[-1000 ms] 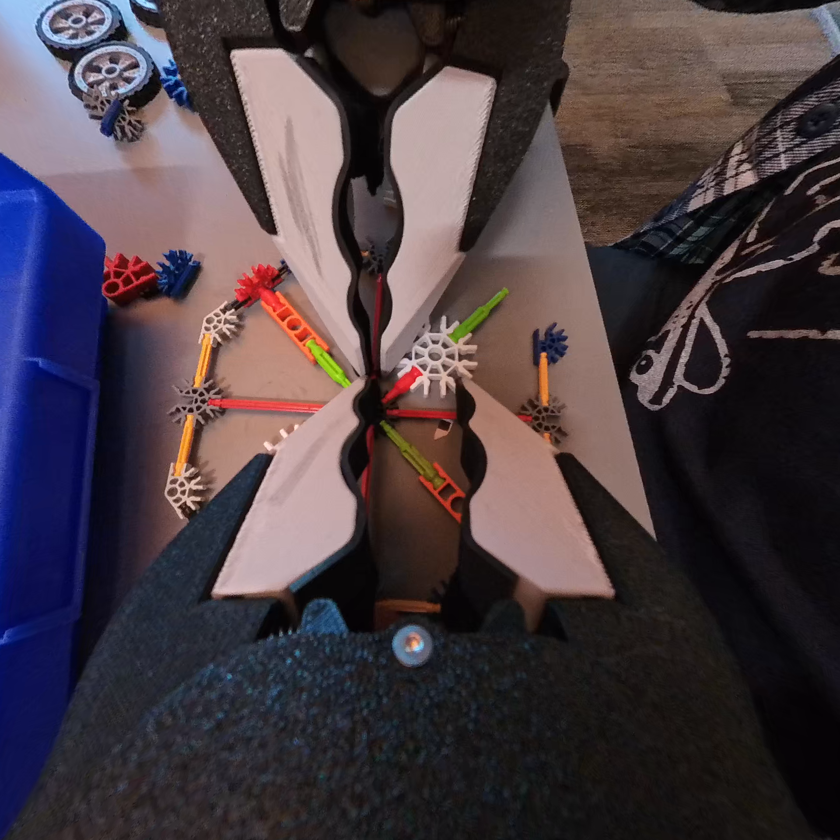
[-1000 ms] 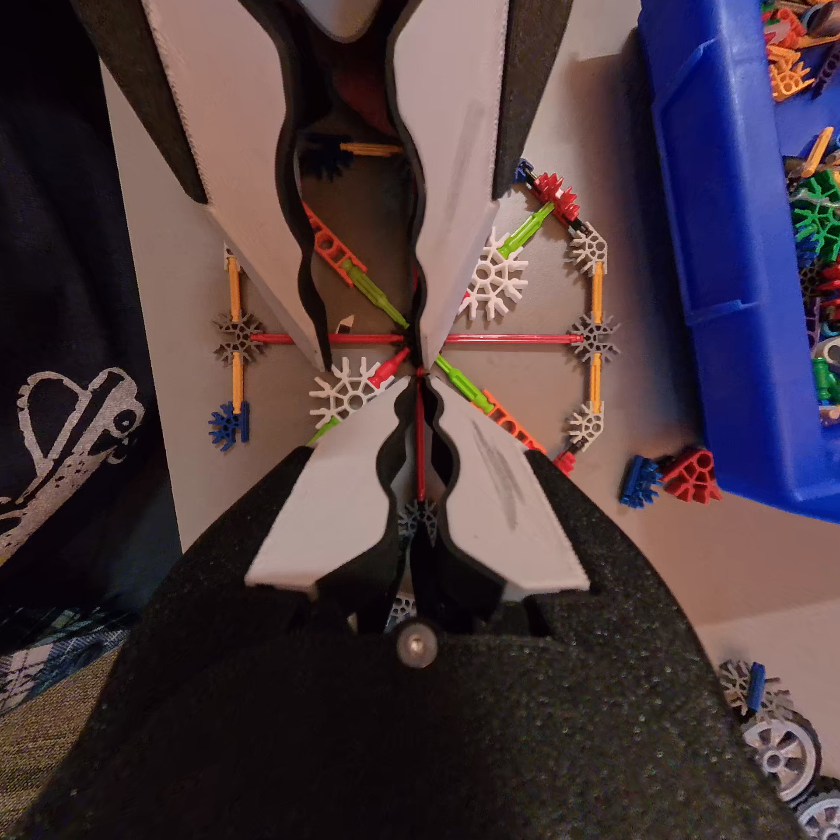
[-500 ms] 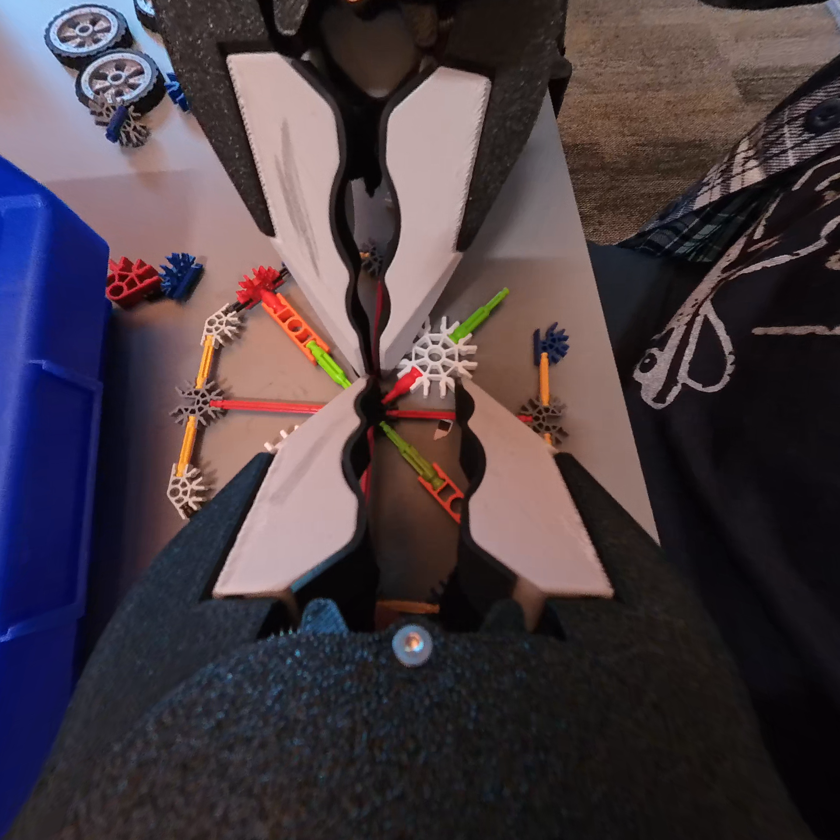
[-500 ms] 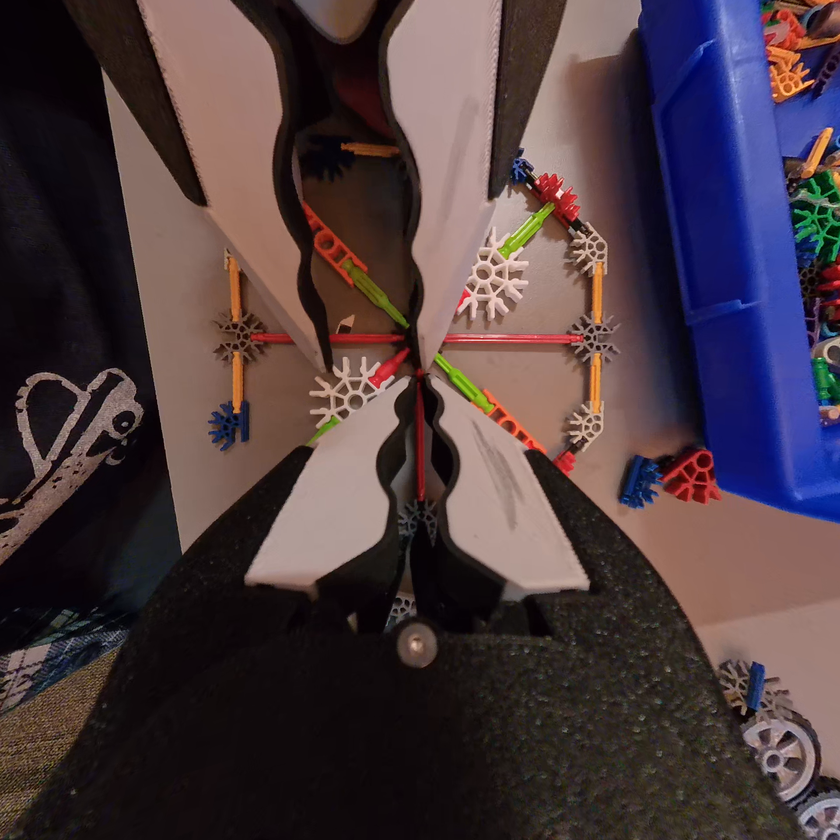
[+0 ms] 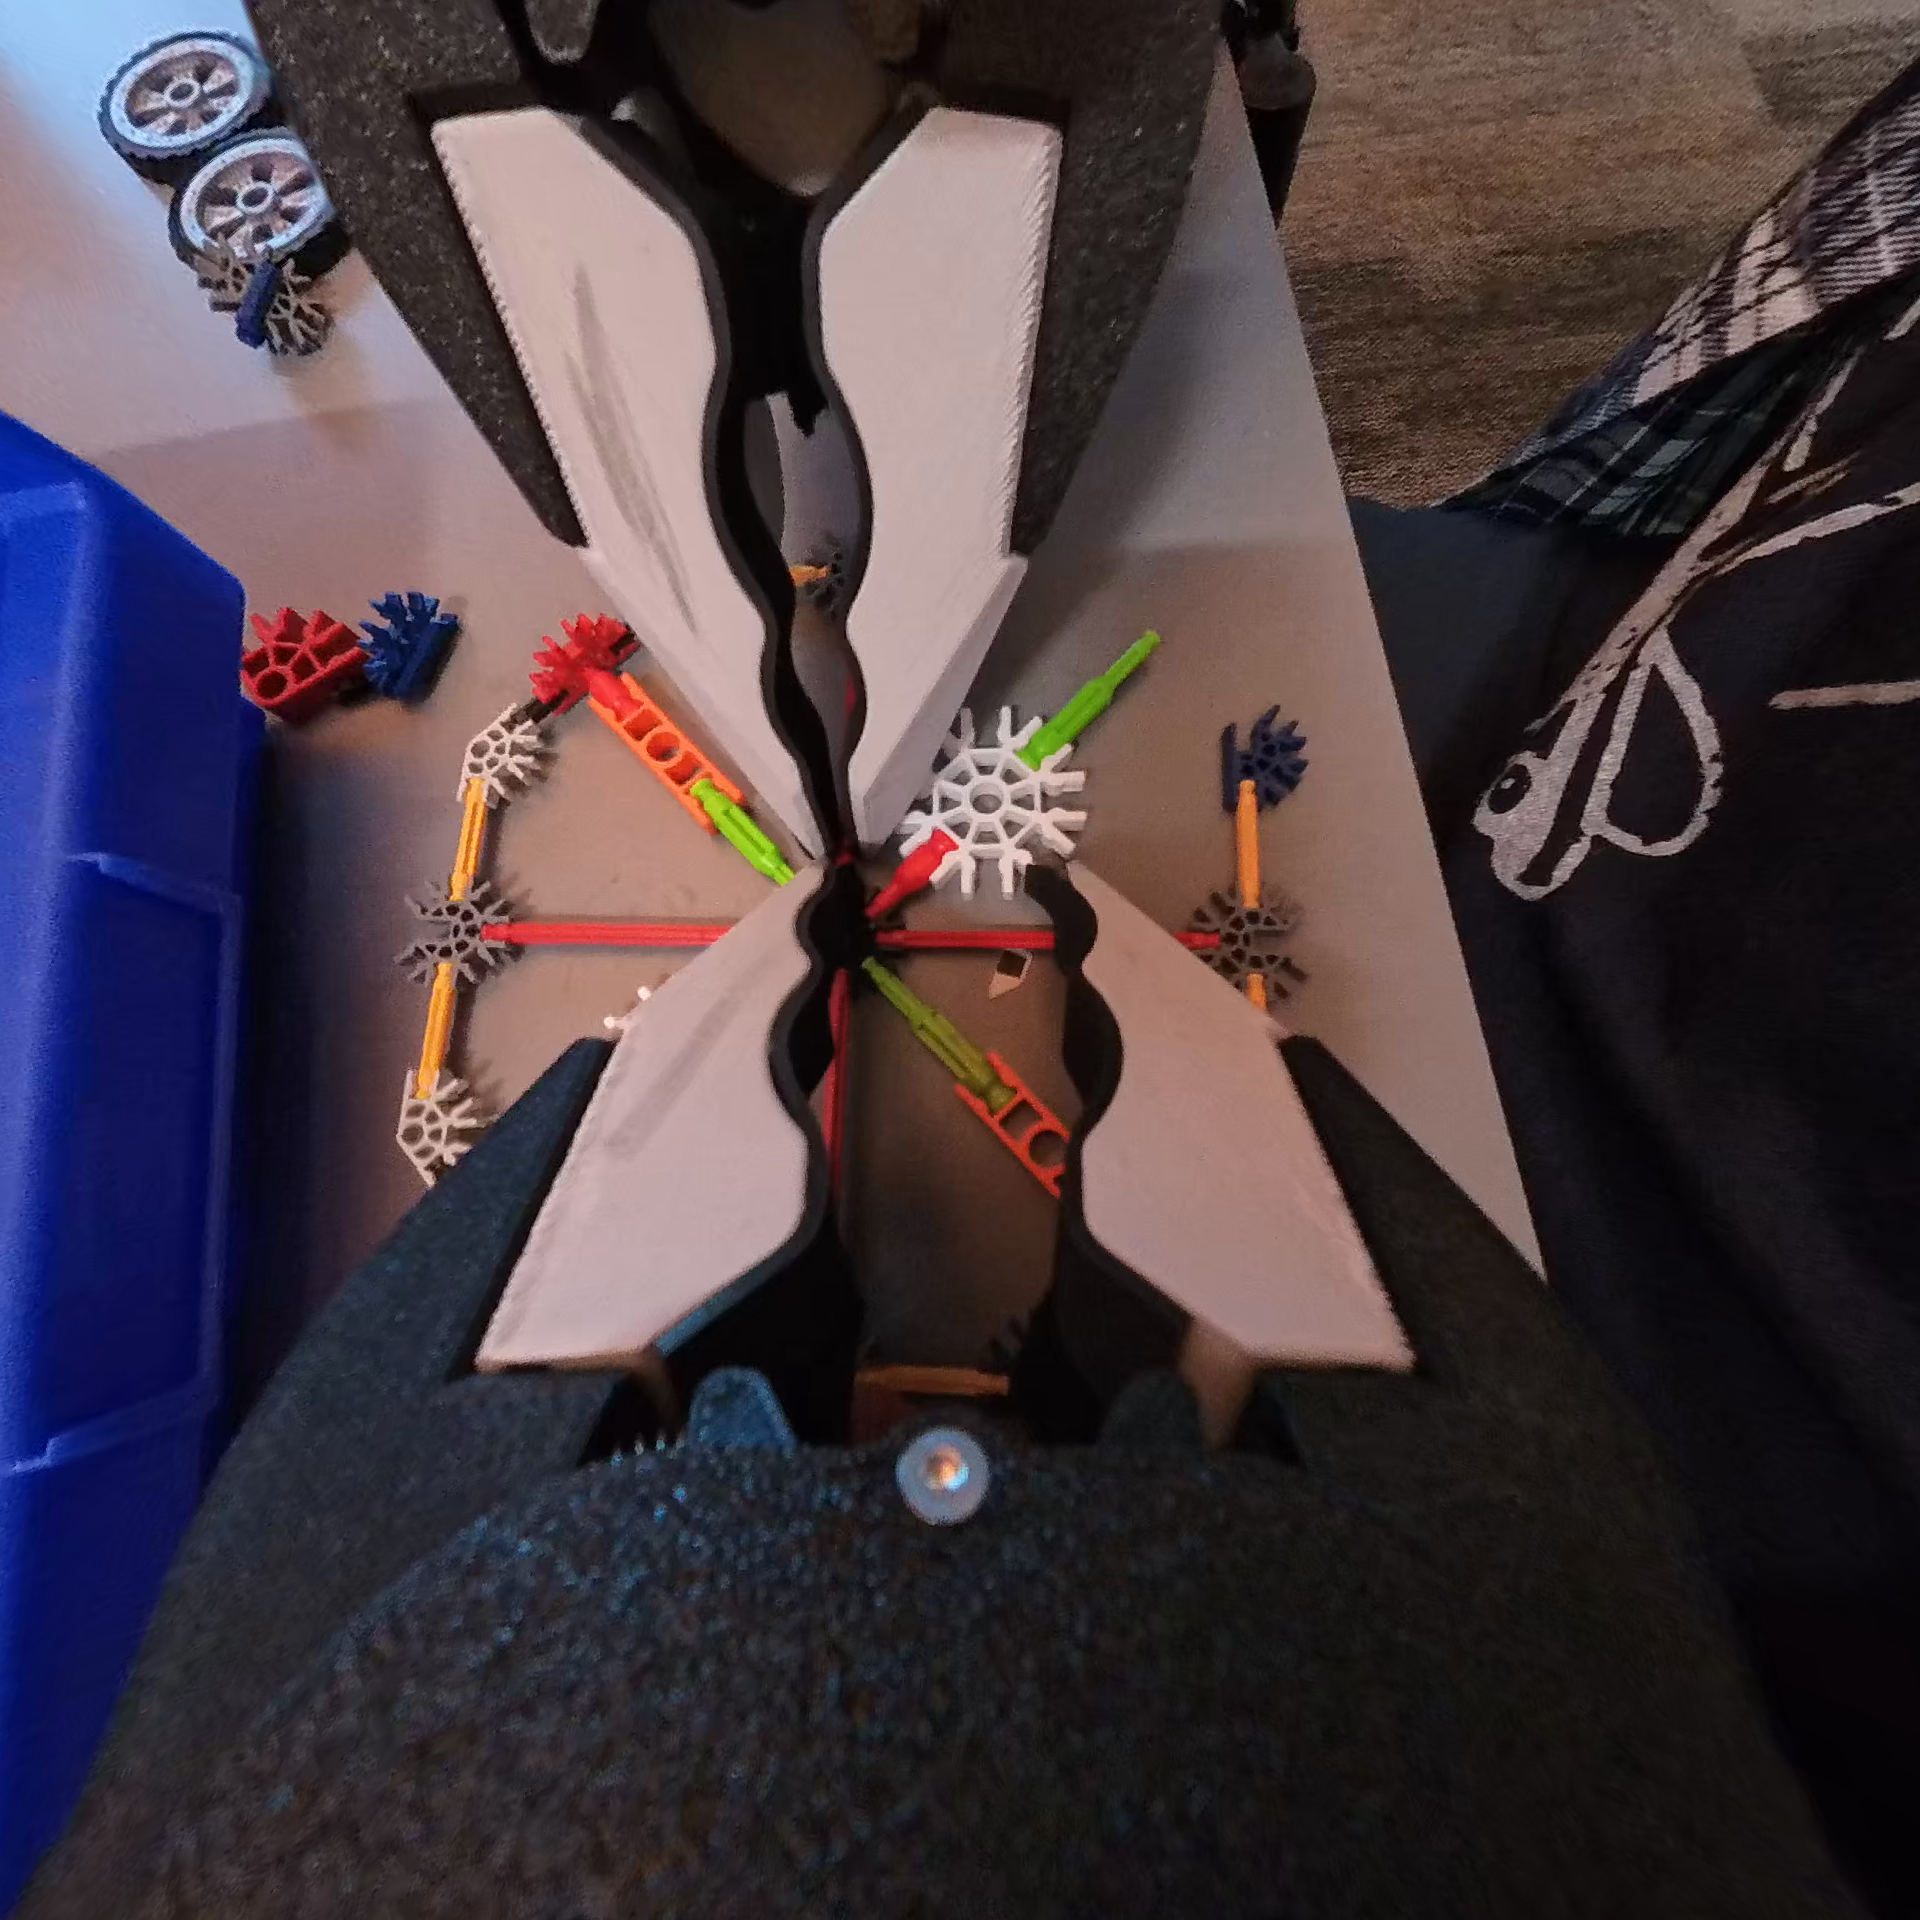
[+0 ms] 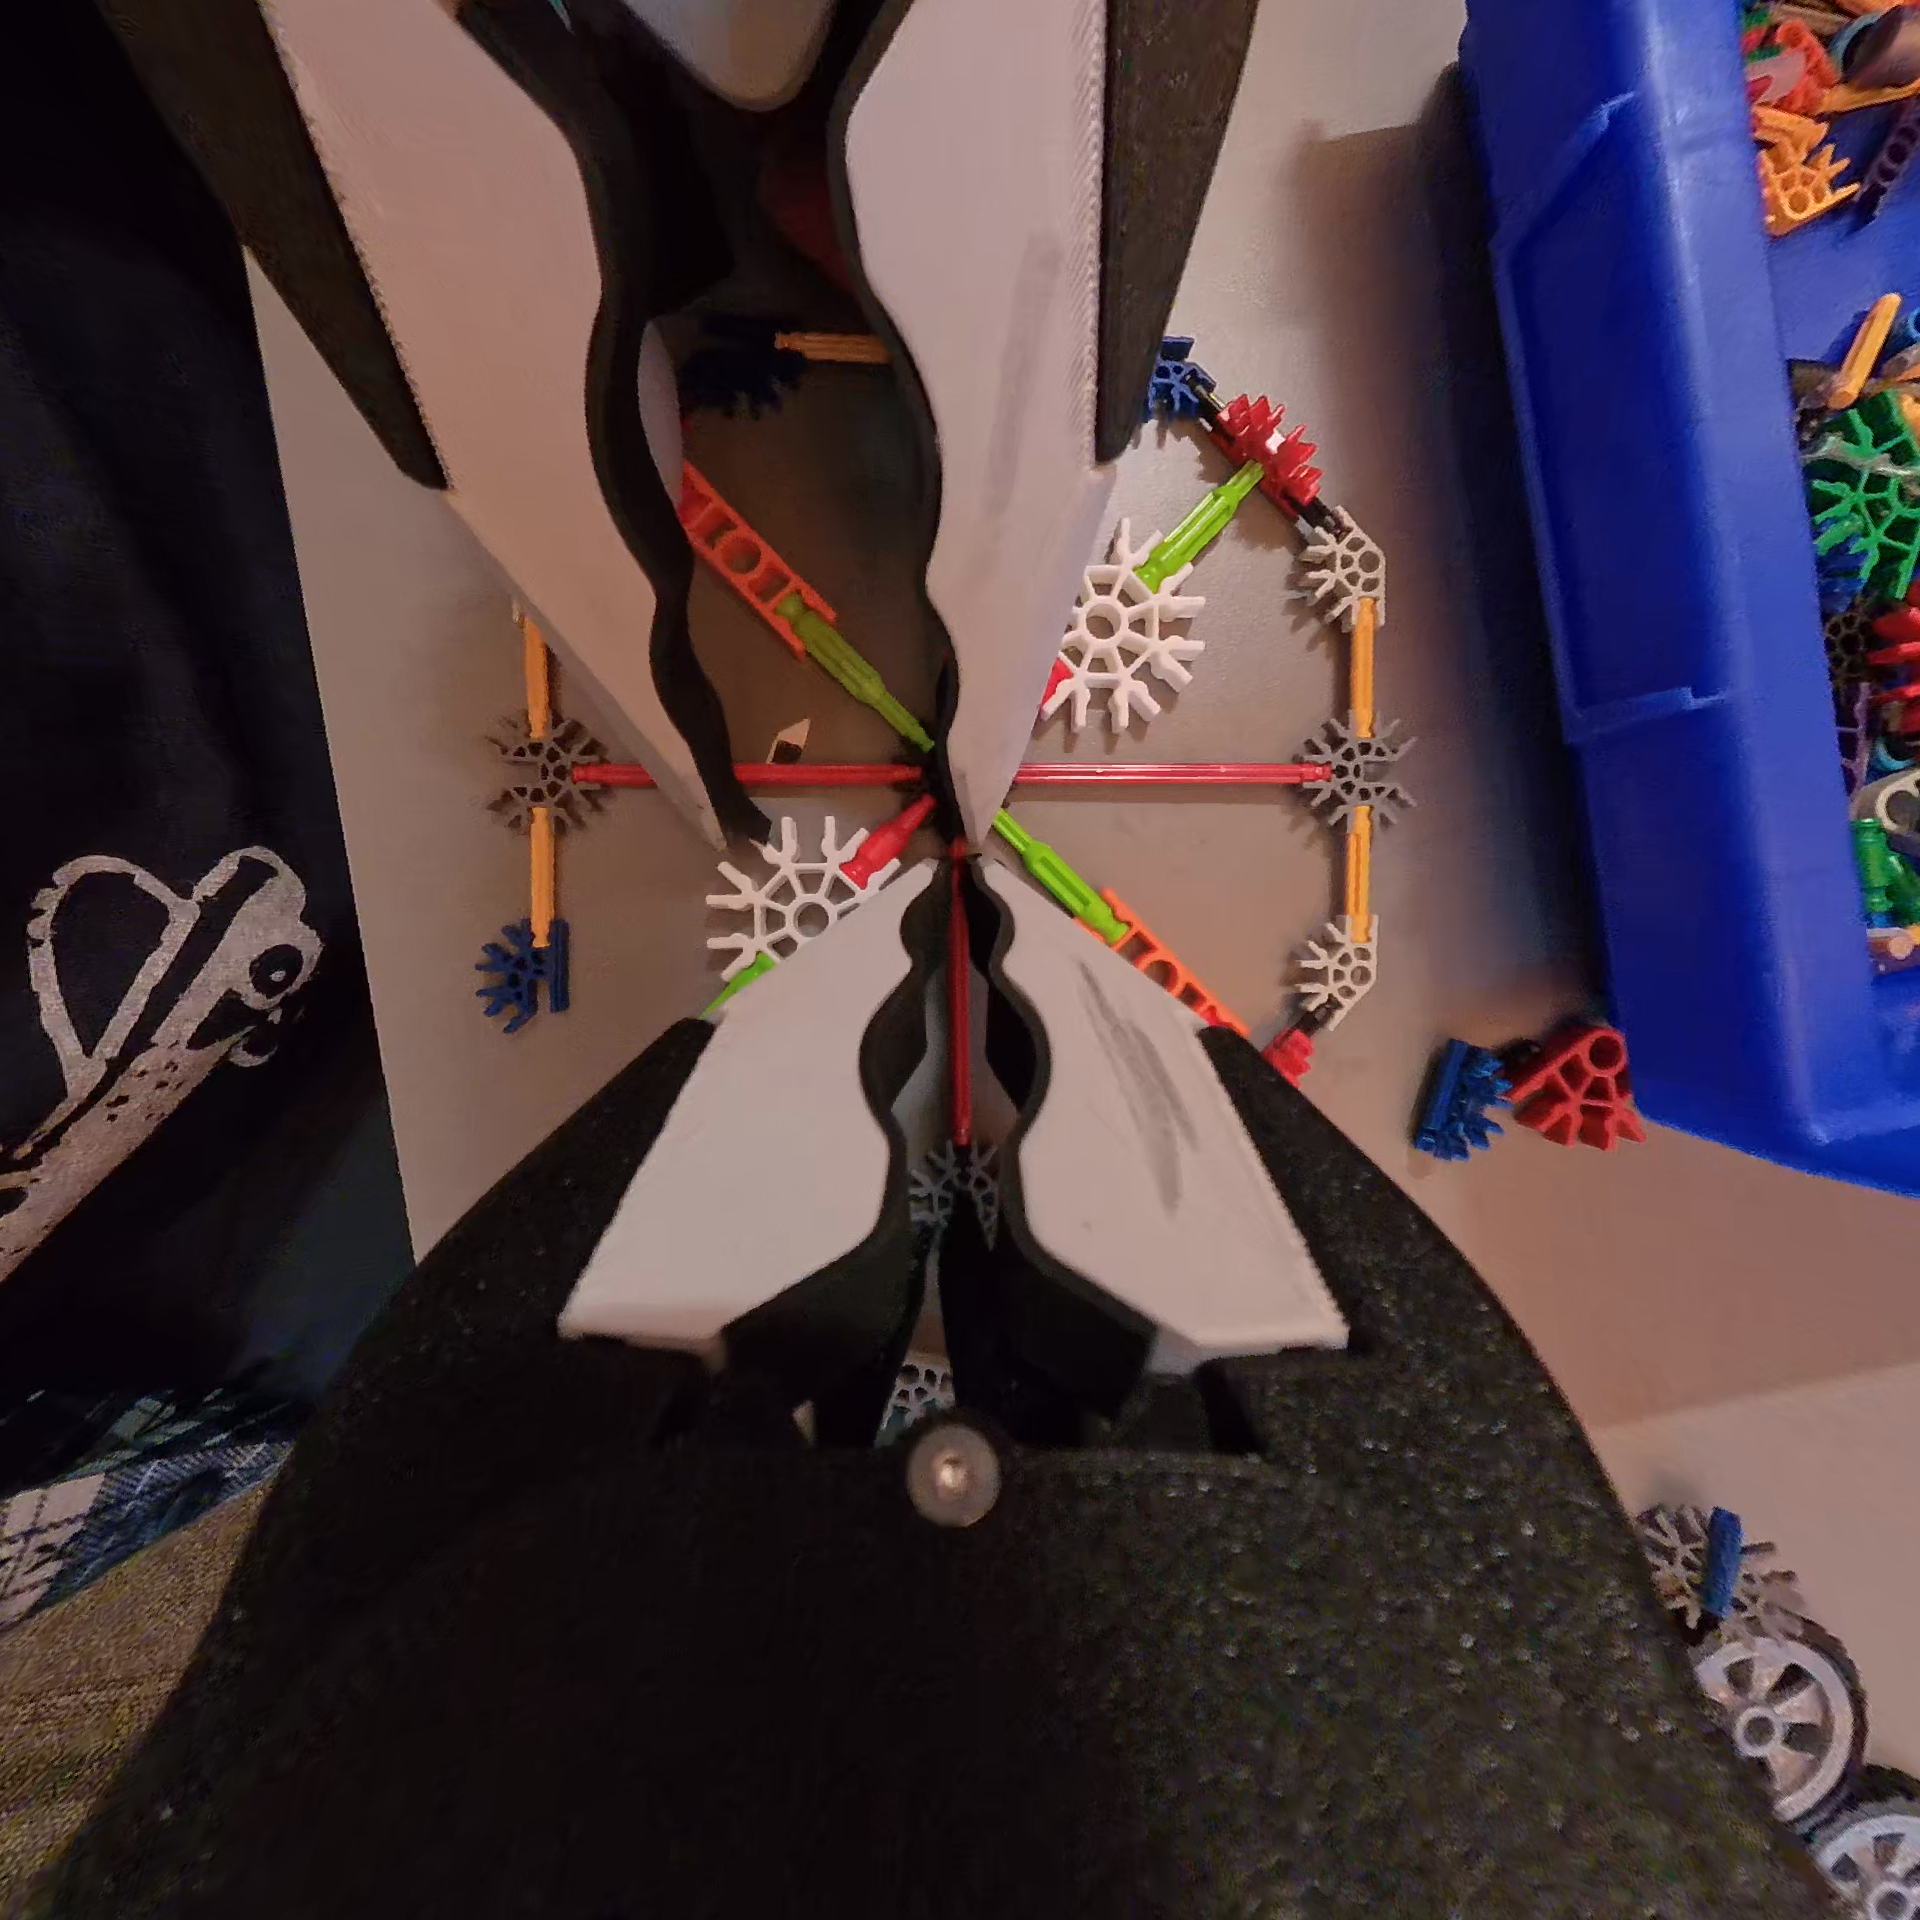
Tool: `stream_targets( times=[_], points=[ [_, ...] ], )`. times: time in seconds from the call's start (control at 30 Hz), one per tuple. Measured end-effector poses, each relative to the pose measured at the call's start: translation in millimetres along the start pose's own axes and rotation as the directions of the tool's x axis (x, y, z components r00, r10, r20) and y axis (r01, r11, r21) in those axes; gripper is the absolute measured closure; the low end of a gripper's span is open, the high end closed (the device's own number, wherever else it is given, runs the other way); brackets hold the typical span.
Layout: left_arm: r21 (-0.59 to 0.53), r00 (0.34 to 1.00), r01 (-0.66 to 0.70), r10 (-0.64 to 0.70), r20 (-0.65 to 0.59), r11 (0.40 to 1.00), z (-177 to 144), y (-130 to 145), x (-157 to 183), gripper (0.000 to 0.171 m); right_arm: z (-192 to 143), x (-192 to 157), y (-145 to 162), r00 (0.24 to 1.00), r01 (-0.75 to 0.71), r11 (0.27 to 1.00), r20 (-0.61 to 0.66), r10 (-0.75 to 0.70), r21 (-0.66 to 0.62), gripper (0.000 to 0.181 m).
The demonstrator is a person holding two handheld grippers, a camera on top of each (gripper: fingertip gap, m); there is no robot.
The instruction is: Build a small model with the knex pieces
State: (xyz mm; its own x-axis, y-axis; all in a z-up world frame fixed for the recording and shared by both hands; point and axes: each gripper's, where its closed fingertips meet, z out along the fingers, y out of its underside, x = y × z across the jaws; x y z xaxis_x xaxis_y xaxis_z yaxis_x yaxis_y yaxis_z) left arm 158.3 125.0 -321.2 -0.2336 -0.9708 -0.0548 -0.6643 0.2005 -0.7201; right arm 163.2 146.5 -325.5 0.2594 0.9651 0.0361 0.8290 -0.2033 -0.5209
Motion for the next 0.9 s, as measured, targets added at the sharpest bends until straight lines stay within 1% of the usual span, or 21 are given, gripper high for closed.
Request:
stream_targets(
  times=[0.13,0.2,0.23,0.27,0.37,0.47,0.6,0.73,0.83,0.9],
  points=[
    [0.0,1.0,-0.002,0.002,0.0,1.0,0.2,0.0,0.2,0.131,-0.2,0.6,0.1,1.0,-0.015,1.0,-0.003,0.015,-0.004,0.178],
    [-0.002,1.0,-0.011,0.011,0.001,1.0,0.2,0.0,0.8,0.131,-1.1,0.6,0.7,0.999,-0.035,0.999,0.017,0.035,-0.007,0.176],
    [-0.002,1.0,-0.01,0.01,0.001,1.0,0.2,0.1,0.8,0.131,-2.2,1.5,1.9,0.999,-0.048,0.999,0.021,0.049,-0.011,0.174],
    [-0.001,1.0,-0.009,0.009,0.001,1.0,0.1,0.3,0.8,0.132,-3.7,4.2,3.6,0.998,-0.06,0.998,0.01,0.06,-0.016,0.168],
    [-0.001,1.0,-0.01,0.01,0.001,1.0,0.1,0.5,1.0,0.132,-11.1,6.3,2.9,0.995,-0.102,0.995,0.017,0.102,0.004,0.166],
    [-0.001,1.0,-0.009,0.009,0.001,1.0,0.0,0.5,0.8,0.132,-16.1,6.8,-3.6,0.984,-0.172,0.984,0.05,0.17,0.05,0.167],
    [0.001,1.0,-0.008,0.008,0.0,1.0,0.0,0.6,0.8,0.132,-12.4,7.9,-5.0,0.963,-0.262,0.964,0.076,0.258,0.052,0.175],
    [0.0,1.0,-0.008,0.008,0.001,1.0,0.0,0.7,0.8,0.132,-4.2,4.6,-2.3,0.966,-0.251,0.968,0.071,0.25,0.015,0.175],
    [-0.001,1.0,-0.009,0.009,0.003,1.0,-0.1,0.7,1.0,0.132,-3.5,2.6,-5.3,0.968,-0.243,0.97,0.075,0.241,0.02,0.181],
    [-0.002,1.0,-0.011,0.011,0.004,1.0,-0.1,0.7,1.0,0.131,-3.1,1.6,-5.2,0.969,-0.238,0.971,0.074,0.237,0.011,0.181]
  ],
)
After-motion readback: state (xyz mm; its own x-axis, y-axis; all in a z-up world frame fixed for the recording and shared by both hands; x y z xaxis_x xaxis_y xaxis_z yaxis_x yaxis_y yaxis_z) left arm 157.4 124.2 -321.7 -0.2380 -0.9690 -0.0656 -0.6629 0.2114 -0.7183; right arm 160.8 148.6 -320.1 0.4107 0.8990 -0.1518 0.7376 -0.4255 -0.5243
